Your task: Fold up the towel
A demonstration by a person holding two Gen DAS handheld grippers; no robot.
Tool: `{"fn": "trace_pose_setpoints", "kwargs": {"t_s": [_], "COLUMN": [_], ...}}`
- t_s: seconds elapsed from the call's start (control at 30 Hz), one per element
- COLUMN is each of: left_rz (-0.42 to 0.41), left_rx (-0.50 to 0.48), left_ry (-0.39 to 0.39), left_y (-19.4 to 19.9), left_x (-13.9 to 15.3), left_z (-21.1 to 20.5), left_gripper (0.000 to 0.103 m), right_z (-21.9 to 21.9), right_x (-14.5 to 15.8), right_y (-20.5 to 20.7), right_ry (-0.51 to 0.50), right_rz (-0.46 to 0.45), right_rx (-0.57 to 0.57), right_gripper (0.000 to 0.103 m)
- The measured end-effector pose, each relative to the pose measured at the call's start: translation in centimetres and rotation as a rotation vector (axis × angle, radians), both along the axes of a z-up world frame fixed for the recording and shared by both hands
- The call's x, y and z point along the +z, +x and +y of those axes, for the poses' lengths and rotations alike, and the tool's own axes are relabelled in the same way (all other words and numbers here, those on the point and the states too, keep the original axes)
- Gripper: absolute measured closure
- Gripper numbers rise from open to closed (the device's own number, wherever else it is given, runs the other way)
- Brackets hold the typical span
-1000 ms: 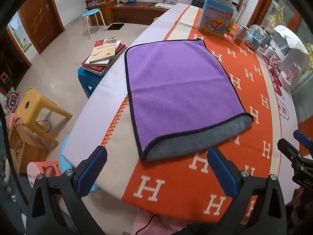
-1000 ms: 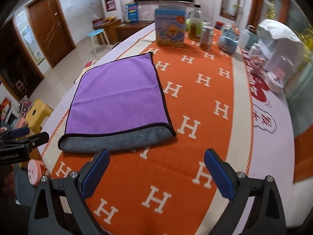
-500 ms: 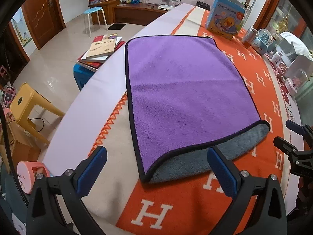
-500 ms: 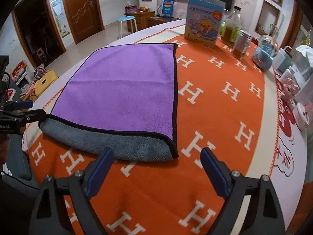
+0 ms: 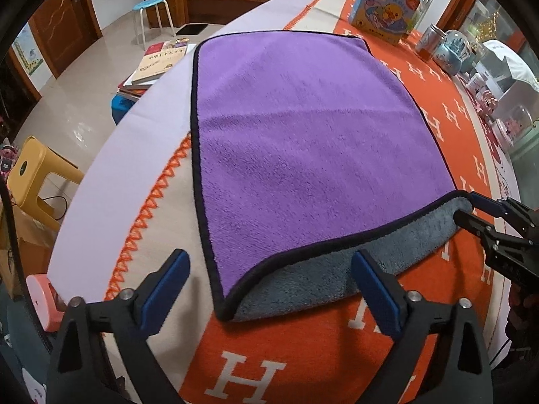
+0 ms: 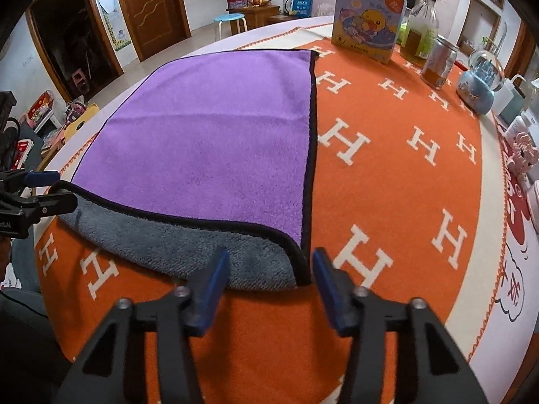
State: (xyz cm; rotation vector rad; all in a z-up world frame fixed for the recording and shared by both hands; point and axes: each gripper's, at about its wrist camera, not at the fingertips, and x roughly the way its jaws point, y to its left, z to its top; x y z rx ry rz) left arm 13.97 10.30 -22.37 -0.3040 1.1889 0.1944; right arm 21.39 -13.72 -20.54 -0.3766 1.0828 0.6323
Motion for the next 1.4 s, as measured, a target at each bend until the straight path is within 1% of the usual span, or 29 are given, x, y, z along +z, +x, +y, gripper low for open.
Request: {"fn": "trace_pose_setpoints", "kwargs": {"t_s": [0.07, 0.1, 0.17, 0.2, 0.27, 0.3, 0.33, 0.37, 0.4, 0.47, 0.5, 0.57, 0.67, 0.87, 1.0, 1.07, 1.2, 1.4], "left_rz": [0.004, 0.002, -0.005, -0.007, -0.006, -0.004, -0.004, -0.006, -0.007, -0.016, -0.016, -0.013, -0.003, 0.0, -0.014, -0.018, -0.028, -0.052], "left_rx": [-0.002, -0.004, -0.009, -0.01, -0.008, -0.006, -0.003, -0.002, 0.004, 0.012, 0.017, 0.019, 0.011, 0.004, 0.008, 0.005, -0.007, -0.04], "left_ry": [-0.01, -0.018, -0.041, -0.051, -0.066, -0.068, -0.073, -0.08, -0.088, -0.098, -0.1, -0.1, -0.089, -0.078, -0.08, -0.089, -0.083, -0.047], "left_y": [0.0, -0.1, -0.2, -0.3, -0.2, -0.3, -0.3, -0.3, -0.4, -0.7, -0.7, -0.9, -1.0, -1.4, -1.6, -1.5, -1.4, -1.0], "left_x": [-0.1, -0.1, 0.0, 0.0, 0.0, -0.1, -0.1, -0.1, -0.1, 0.0, 0.1, 0.0, 0.0, 0.0, 0.3, 0.7, 1.7, 4.3], "left_z": [-0.1, -0.1, -0.1, -0.1, -0.1, -0.1, -0.1, 0.0, 0.1, 0.4, 0.5, 0.5, 0.5, 0.7, 0.8, 1.1, 1.5, 2.2], "left_gripper": [0.02, 0.022, 0.03, 0.033, 0.046, 0.049, 0.058, 0.064, 0.066, 0.077, 0.079, 0.091, 0.096, 0.099, 0.099, 0.099, 0.099, 0.099], "right_z": [-0.1, -0.2, -0.3, -0.4, -0.6, -0.7, -0.8, -0.9, -1.0, -1.0, -1.0, -0.9, -0.8, -0.7, -0.6, -0.7, -0.7, 0.1], "right_x": [0.1, 0.1, 0.1, 0.1, 0.2, 0.2, 0.2, 0.3, 0.3, 0.4, 0.5, 0.5, 0.6, 0.8, 1.4, 1.9, 2.9, 5.9], "right_y": [0.0, 0.0, 0.1, 0.1, 0.1, 0.2, 0.2, 0.3, 0.3, 0.2, 0.2, 0.1, 0.1, 0.1, 0.2, 0.3, 0.6, 1.2], "right_ry": [0.002, 0.001, -0.004, -0.005, -0.007, -0.006, -0.004, -0.003, 0.0, 0.004, 0.005, 0.005, 0.003, 0.0, 0.014, 0.035, 0.058, 0.115], "right_rz": [-0.006, -0.008, -0.01, -0.01, -0.011, -0.012, -0.012, -0.011, -0.009, -0.009, -0.01, -0.012, -0.017, -0.029, -0.039, -0.042, -0.054, -0.112], "right_rx": [-0.008, -0.01, -0.013, -0.014, -0.02, -0.023, -0.027, -0.029, -0.031, -0.03, -0.028, -0.024, -0.024, -0.024, -0.029, -0.043, -0.057, -0.065], "right_gripper": [0.064, 0.067, 0.076, 0.078, 0.086, 0.087, 0.091, 0.092, 0.093, 0.095, 0.095, 0.097, 0.097, 0.098, 0.098, 0.098, 0.098, 0.098]}}
